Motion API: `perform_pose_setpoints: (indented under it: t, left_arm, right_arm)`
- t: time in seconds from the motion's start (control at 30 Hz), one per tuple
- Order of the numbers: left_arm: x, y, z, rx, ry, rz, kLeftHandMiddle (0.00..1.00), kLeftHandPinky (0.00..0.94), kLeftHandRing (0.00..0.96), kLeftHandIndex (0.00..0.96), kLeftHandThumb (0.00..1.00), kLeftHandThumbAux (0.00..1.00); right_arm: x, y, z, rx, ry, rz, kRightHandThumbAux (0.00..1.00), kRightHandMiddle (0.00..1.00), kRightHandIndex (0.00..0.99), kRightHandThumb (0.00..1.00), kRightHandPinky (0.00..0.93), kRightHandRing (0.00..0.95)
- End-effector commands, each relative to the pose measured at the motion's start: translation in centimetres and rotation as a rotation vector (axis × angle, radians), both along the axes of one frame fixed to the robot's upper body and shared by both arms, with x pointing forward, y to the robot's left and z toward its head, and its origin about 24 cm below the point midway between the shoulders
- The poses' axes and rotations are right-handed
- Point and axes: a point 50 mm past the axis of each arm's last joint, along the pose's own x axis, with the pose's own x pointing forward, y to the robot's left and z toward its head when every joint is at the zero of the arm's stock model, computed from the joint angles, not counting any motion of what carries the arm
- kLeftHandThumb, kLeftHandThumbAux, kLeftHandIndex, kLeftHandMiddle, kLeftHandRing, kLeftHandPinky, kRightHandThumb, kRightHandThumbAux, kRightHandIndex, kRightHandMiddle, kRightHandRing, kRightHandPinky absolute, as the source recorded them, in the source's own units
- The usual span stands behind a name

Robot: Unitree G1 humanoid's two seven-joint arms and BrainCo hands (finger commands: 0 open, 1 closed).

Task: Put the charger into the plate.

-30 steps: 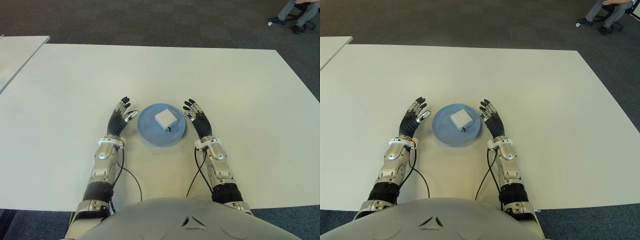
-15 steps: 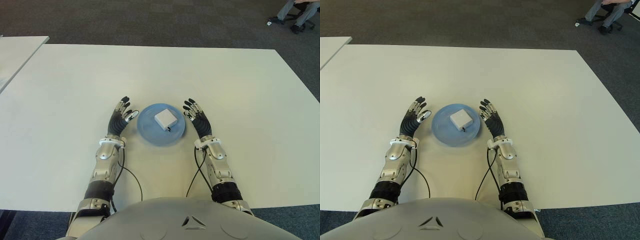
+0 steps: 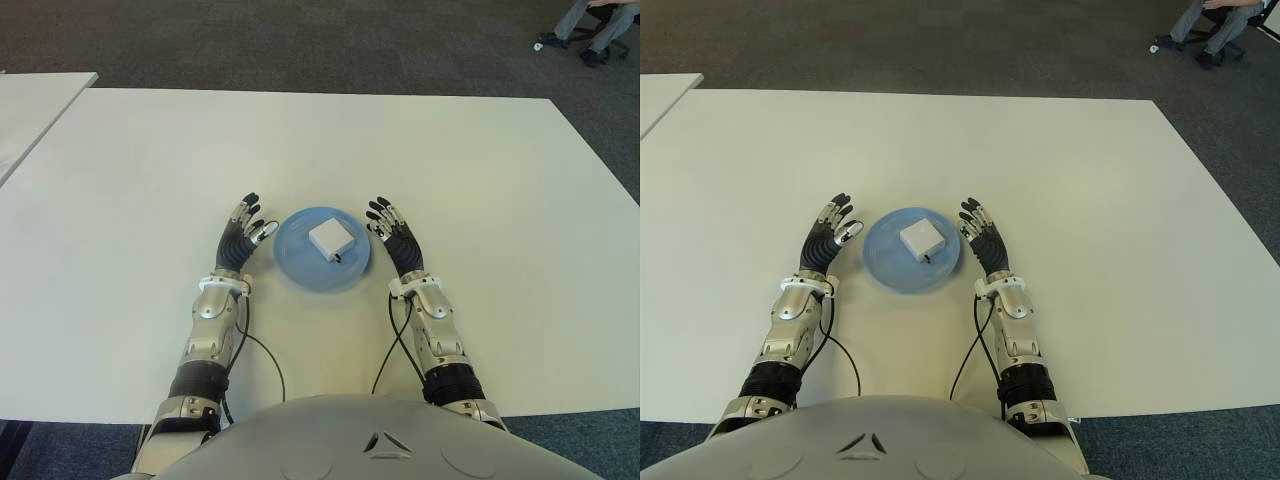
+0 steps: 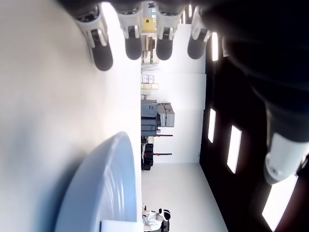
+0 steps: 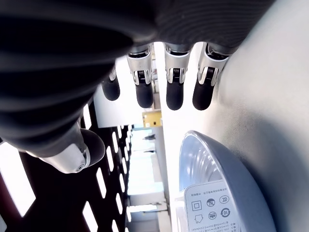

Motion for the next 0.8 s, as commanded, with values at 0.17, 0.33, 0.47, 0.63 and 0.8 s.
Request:
perform_pose_setpoints:
  t: [0.17,0.33,0.47,0.63,0.8]
  left_arm:
    - [-2.44,-0.1,-3.16,0.001,0.185,0.016,0.054,0.037,0.037,0.009,0.0,0.574]
    - [-2.44,-0.2,-3.21,0.001,0.185,0.015,0.058,0.036,0.039,0.012,0.0,0.575]
    - [-2.4,-0.28,-3.25,-0.002,0.185,0.012,0.062,0.048,0.044,0.013,0.0,0.576]
    - [-2.39,-0.36,-3.27,-0.01,0.184,0.006,0.063,0.043,0.045,0.012,0.0,0.576]
    - [-2.33,-0.42,-3.32,-0.014,0.187,0.003,0.064,0.042,0.044,0.011,0.0,0.577]
  right_arm:
    - [-0.57,-0.26,-1.18,-0.001,0.07,-0.002,0.569,0.122,0.03,0.0,0.071,0.105]
    - [-0.53,-0.33,-1.22,-0.002,0.072,-0.001,0.568,0.122,0.029,0.0,0.073,0.105]
    - [-0.44,-0.33,-1.25,-0.004,0.072,0.002,0.567,0.122,0.026,0.0,0.072,0.104]
    - [-0.33,-0.27,-1.23,-0.006,0.07,0.004,0.567,0.118,0.028,0.0,0.067,0.101]
    - [-0.1,-0.23,-1.25,-0.009,0.072,0.005,0.568,0.112,0.027,0.0,0.065,0.097]
